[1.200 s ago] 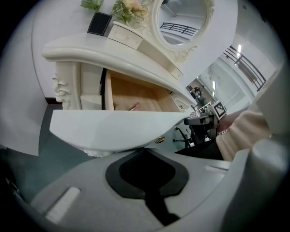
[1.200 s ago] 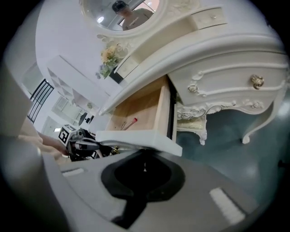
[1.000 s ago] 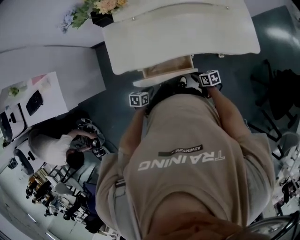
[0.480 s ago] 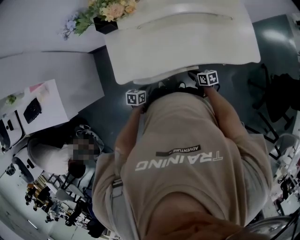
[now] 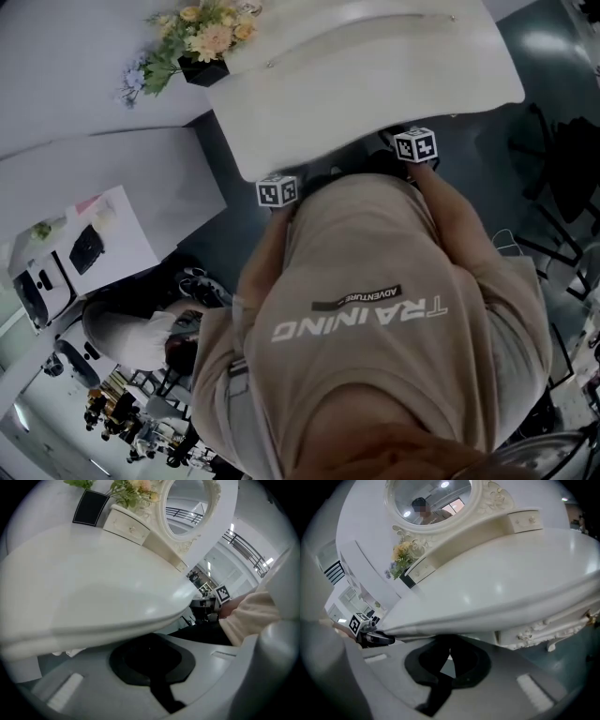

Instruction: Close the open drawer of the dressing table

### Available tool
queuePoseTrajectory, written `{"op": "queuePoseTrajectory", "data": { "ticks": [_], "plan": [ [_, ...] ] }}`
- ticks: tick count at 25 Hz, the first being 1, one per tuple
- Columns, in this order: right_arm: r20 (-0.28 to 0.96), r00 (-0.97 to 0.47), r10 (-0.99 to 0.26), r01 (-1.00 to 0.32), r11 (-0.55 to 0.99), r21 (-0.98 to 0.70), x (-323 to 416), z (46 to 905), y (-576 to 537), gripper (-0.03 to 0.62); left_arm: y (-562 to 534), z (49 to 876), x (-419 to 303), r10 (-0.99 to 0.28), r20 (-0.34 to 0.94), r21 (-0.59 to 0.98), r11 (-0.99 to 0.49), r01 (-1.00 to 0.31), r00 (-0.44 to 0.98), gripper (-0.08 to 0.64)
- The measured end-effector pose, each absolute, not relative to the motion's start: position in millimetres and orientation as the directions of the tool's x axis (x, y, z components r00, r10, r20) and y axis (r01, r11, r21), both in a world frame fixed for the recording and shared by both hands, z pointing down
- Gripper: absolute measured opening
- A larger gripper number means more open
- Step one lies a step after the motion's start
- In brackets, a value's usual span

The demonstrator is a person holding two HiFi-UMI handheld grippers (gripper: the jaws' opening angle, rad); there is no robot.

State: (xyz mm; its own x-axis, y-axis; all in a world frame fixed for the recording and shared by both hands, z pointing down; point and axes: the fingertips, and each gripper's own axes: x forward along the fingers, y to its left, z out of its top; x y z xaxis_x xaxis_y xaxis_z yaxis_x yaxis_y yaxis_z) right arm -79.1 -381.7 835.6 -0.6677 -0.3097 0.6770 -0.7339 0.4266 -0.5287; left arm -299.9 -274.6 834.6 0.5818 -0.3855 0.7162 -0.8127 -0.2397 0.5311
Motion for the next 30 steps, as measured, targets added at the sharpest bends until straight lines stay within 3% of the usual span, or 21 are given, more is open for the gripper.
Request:
{"op": "queuePoseTrajectory", "data": {
  "ticks": [4,12,15,20,25,30],
  "plan": [
    [0.683,-0.672,-0.287,-0.720,0.470,-0.511,-77,825,-378,0.005,-270,831,-301,-0.387,0.728,0.537,-0.191,-0.822,0.566,0.000],
    [0.687,-0.716,-0.125,-0.619,0.569,-0.541,-49,810,-319,0.005,-222,797,-294,-0.471,0.720,0.547,-0.066,-0.835,0.509,0.000],
    [0.675,-0.732,-0.088,-0.543,0.674,-0.501,-46,798,-303,0.005,-213,780,-283,-0.496,0.718,0.519,-0.083,-0.850,0.487,0.000],
    [0.574,-0.792,-0.206,-0.485,0.783,-0.389,-53,722,-326,0.005,-264,703,-256,-0.613,0.619,0.401,-0.291,-0.869,0.491,0.000],
    [0.415,-0.831,-0.370,-0.499,0.826,-0.263,-72,611,-361,0.005,-316,582,-246,-0.766,0.434,0.197,-0.432,-0.880,0.474,0.000],
    [0.299,-0.885,-0.357,-0.423,0.884,-0.198,-100,534,-389,0.005,-353,499,-245,-0.854,0.258,0.085,-0.446,-0.891,0.452,0.000]
  ]
}}
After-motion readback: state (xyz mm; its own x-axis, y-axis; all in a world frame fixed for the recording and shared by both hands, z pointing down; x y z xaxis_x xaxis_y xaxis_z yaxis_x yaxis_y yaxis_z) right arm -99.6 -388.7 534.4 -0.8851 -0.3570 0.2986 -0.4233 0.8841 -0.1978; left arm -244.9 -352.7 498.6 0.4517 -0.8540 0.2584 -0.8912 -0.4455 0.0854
